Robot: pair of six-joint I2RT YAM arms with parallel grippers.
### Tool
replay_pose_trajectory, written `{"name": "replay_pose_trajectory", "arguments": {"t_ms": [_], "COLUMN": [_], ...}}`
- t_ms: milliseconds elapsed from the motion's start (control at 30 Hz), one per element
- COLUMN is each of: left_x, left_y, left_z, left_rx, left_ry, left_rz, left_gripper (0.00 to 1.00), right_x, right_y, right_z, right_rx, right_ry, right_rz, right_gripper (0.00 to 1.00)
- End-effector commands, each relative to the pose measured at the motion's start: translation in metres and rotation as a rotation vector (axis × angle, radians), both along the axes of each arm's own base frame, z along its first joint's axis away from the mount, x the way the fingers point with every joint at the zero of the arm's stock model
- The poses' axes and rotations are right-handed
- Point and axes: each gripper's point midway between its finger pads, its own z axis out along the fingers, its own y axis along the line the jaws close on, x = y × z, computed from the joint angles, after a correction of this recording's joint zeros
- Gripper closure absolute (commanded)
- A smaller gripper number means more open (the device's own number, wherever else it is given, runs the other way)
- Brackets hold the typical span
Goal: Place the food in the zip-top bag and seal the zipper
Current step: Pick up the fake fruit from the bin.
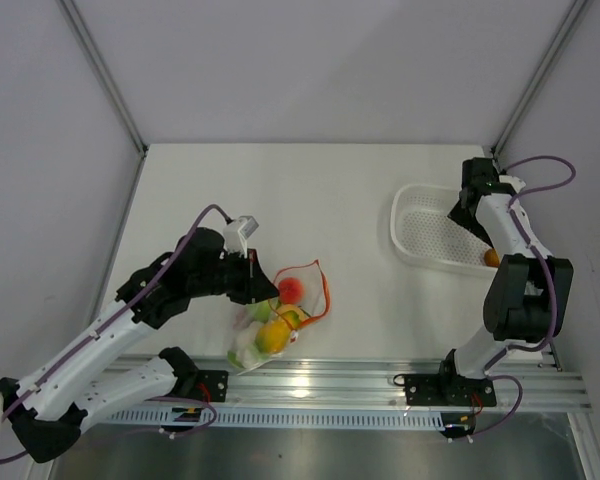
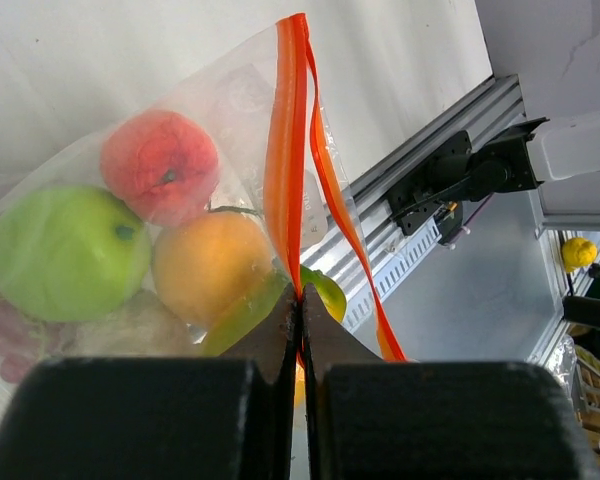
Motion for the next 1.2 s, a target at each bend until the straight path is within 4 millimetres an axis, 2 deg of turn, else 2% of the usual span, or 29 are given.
{"name": "replay_pose_trajectory", "arguments": {"t_ms": [0, 200, 333, 467, 667, 900, 1000, 1067, 1100, 1167], "left_x": [0.002, 0.004, 0.006, 0.008, 0.009, 0.009, 0.009, 0.009, 0.008, 0.008], "left_y": [-0.004, -0.009, -0.010, -0.012, -0.014, -0.017, -0.017, -0.017, -0.016, -0.016], "left_z": [0.014, 0.011, 0.012, 0.012, 0.008, 0.004, 0.005, 0.005, 0.005, 0.005], "left_rx": [-0.032, -0.032, -0.025, -0.022, -0.014, -0.011, -0.013, -0.014, -0.013, -0.016], "left_ry": [-0.020, 0.006, 0.006, 0.008, 0.018, 0.029, 0.027, 0.028, 0.027, 0.027], "left_rz": [-0.015, -0.018, -0.018, -0.020, -0.029, -0.040, -0.040, -0.040, -0.038, -0.039], "left_gripper": [0.99, 1.00, 0.99, 0.99, 0.99, 0.99, 0.99, 0.99, 1.00, 0.99], "right_x": [-0.003, -0.013, -0.017, -0.026, -0.026, -0.030, -0.030, -0.030, -0.029, -0.026], "right_y": [-0.041, -0.072, -0.078, -0.085, -0.097, -0.109, -0.108, -0.108, -0.107, -0.102], "right_z": [0.005, -0.012, -0.028, -0.053, -0.070, -0.085, -0.090, -0.093, -0.093, -0.094], "right_rx": [-0.103, -0.159, -0.148, -0.140, -0.127, -0.106, -0.090, -0.088, -0.086, -0.061], "right_ry": [-0.032, 0.012, 0.021, 0.067, 0.080, 0.104, 0.106, 0.102, 0.102, 0.090], "right_rz": [-0.124, -0.232, -0.256, -0.270, -0.276, -0.302, -0.294, -0.290, -0.276, -0.253], "right_gripper": [0.01, 0.01, 0.01, 0.03, 0.14, 0.18, 0.30, 0.42, 0.55, 0.71]}}
